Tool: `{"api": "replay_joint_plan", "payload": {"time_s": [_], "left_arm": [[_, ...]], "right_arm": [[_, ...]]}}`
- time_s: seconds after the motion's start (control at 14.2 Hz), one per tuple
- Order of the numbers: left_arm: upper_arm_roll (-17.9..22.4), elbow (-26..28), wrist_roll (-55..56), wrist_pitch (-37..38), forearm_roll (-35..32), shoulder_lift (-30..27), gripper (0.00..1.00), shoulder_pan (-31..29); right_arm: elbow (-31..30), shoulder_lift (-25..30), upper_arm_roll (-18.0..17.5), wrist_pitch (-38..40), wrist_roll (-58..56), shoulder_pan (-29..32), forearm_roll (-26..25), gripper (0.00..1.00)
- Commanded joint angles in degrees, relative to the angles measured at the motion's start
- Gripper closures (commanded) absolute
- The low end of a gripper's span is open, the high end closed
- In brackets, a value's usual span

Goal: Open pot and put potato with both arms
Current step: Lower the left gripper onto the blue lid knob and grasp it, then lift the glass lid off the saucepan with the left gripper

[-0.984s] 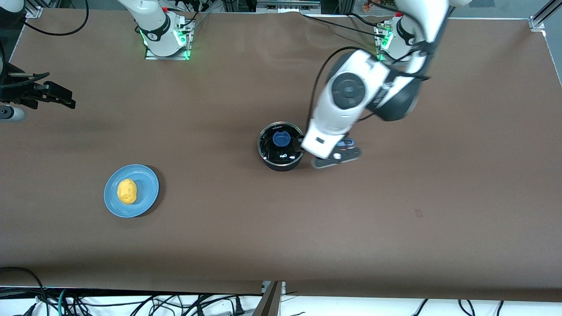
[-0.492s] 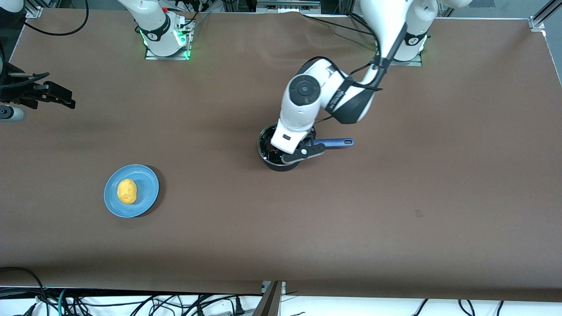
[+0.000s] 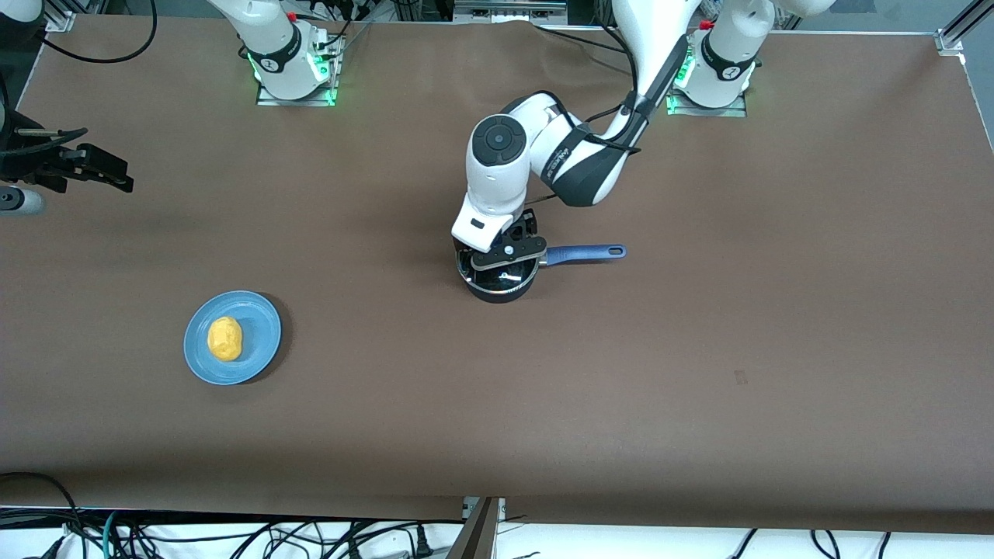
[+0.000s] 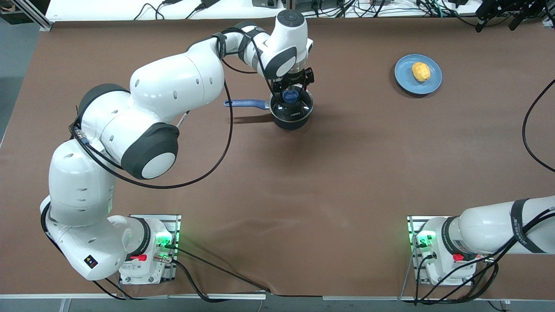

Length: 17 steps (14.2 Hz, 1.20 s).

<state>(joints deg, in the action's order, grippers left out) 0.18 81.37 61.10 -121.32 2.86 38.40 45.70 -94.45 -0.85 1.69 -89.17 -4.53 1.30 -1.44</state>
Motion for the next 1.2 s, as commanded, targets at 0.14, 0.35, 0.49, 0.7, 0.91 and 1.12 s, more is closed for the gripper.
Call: {"api": "replay_joint_plan", "payload": {"time_s": [0.14, 0.35, 0.49, 0.7, 0.91, 1.12], "left_arm": [[0.8, 0.8, 1.0, 0.1, -1.5, 0.4, 0.0, 0.9], [0.6, 1.4, 1.1, 0.1, -3.8, 0.3, 0.0, 1.0], [0.5, 1.4, 1.1, 0.2, -3.8, 0.3, 0.14, 1.0], [0.5, 1.4, 1.0, 0.4, -3.8, 0.2, 0.3, 1.0], [0.5, 1.4, 0.6, 0.7, -3.8, -0.1, 0.37, 0.9], [0.5, 1.1, 0.2, 2.2, -3.7, -1.4, 0.38, 0.6]], "right_arm": [[-0.1, 0.7, -0.1, 0.7, -0.6, 0.3, -0.3, 0.0], [-0.1, 0.7, -0.1, 0.7, -0.6, 0.3, -0.3, 0.0], [-0.2, 0.7, -0.1, 0.7, -0.6, 0.2, -0.3, 0.0], [-0.1, 0.7, -0.1, 0.7, -0.6, 0.3, -0.3, 0.0], [-0.2, 0.7, -0.1, 0.7, -0.6, 0.3, -0.3, 0.0], [-0.2, 0.7, -0.1, 0.7, -0.5, 0.2, -0.3, 0.0]]}}
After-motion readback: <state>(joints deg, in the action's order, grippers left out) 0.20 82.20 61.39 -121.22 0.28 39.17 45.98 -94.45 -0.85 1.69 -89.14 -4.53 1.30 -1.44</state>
